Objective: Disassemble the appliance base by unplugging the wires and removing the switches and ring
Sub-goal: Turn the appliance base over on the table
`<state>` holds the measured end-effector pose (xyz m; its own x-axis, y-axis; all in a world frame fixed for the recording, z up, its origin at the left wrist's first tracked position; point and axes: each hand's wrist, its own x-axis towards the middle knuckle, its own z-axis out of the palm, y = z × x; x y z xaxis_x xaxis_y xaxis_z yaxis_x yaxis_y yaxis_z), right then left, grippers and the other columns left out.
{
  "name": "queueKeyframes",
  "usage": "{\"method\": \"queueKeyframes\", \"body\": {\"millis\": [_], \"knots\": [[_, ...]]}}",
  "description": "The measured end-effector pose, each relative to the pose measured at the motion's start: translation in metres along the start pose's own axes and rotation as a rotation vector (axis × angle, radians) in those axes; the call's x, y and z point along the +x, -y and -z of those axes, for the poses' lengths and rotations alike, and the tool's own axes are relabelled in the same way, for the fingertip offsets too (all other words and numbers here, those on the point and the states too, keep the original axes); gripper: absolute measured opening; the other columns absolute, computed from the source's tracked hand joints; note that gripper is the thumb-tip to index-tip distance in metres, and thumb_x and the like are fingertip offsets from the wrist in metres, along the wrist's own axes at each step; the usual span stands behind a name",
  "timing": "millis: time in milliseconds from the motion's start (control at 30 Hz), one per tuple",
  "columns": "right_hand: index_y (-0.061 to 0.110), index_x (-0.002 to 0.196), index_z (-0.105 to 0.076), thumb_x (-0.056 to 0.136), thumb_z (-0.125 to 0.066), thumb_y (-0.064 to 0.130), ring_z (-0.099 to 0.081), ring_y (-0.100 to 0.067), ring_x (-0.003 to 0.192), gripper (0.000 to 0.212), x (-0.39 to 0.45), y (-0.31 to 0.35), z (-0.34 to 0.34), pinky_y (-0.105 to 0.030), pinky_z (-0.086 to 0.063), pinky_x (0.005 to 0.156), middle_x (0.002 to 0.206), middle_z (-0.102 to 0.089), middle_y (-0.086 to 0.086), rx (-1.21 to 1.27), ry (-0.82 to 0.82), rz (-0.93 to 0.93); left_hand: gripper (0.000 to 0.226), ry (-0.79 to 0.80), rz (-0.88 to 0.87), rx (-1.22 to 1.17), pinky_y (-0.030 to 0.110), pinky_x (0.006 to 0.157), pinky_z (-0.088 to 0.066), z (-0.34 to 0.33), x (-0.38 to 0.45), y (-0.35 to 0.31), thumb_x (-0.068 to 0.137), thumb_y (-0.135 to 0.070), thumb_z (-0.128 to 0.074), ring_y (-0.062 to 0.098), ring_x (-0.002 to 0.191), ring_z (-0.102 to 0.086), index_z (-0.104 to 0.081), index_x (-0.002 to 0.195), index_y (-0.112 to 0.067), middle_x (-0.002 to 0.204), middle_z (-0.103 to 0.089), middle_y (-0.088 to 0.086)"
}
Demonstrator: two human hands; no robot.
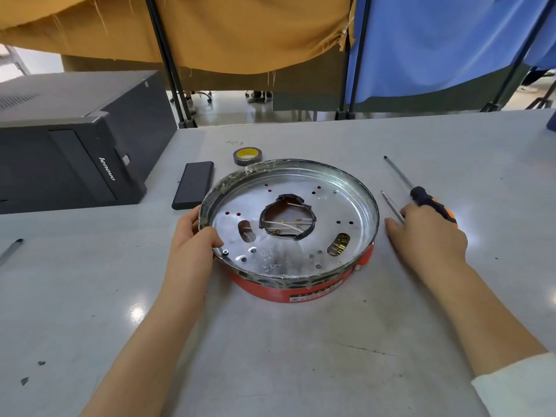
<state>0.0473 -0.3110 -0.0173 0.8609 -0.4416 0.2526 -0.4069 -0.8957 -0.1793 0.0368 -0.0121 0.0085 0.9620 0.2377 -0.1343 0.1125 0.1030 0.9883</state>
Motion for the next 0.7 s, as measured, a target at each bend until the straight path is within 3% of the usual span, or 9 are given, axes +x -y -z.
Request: {"method": "queueKeyframes", "body": {"millis": [100,400,600,700], "knots": [[0.011,0.088,-0.060,0.095,-0.047,0.031,-0.047,-0.027,0.074,0.025,0.0021,-0.0012,-0.0016,-0.026,-0.028,0.054,0.083,-0.057,-0.005,0.038,-0.019,-0.012,0.055,-0.001,0.003,-0.011,0.039,0.080,-0.046,0.0009,-0.0010,0.0001,0.072,0.006,-0.042,0.022,0.085,-0.057,-0.059,0.116,-0.023,0.106,-0.066,0.005],[0.011,0.085,-0.051,0.081,-0.053,0.025,-0.046,-0.025,0.079,0.015,-0.0023,0.0049,0.0051,-0.031,-0.035,0.063,0.093,-0.053,-0.005,0.163,-0.011,-0.034,0.059,0.009,0.000,-0.005,0.036,0.077,-0.045,0.0055,0.0007,-0.0010,0.067,0.007,-0.042,0.022,0.088,-0.056,-0.060,0.115,-0.022,0.107,-0.065,0.005],[0.016,0.120,-0.046,0.090,-0.054,0.041,-0.056,-0.027,0.087,0.040,-0.0015,0.0064,0.0017,-0.035,-0.041,0.068,0.117,-0.053,-0.003,0.179,0.032,0.052,0.060,0.004,-0.002,0.023,0.039,0.080,-0.046,0.0087,0.0055,-0.0013,0.065,0.008,-0.040,0.025,0.093,-0.057,-0.060,0.115,-0.020,0.105,-0.065,0.007],[0.018,0.133,-0.041,0.095,-0.048,0.030,-0.061,-0.029,0.092,0.040,0.0043,0.0052,0.0014,-0.038,-0.049,0.070,0.109,-0.061,-0.006,0.192,0.078,0.100,0.060,0.006,-0.010,0.028,0.035,0.075,-0.046,0.0088,0.0059,-0.0005,0.065,0.008,-0.040,0.024,0.091,-0.056,-0.060,0.115,-0.020,0.103,-0.064,0.006]]}}
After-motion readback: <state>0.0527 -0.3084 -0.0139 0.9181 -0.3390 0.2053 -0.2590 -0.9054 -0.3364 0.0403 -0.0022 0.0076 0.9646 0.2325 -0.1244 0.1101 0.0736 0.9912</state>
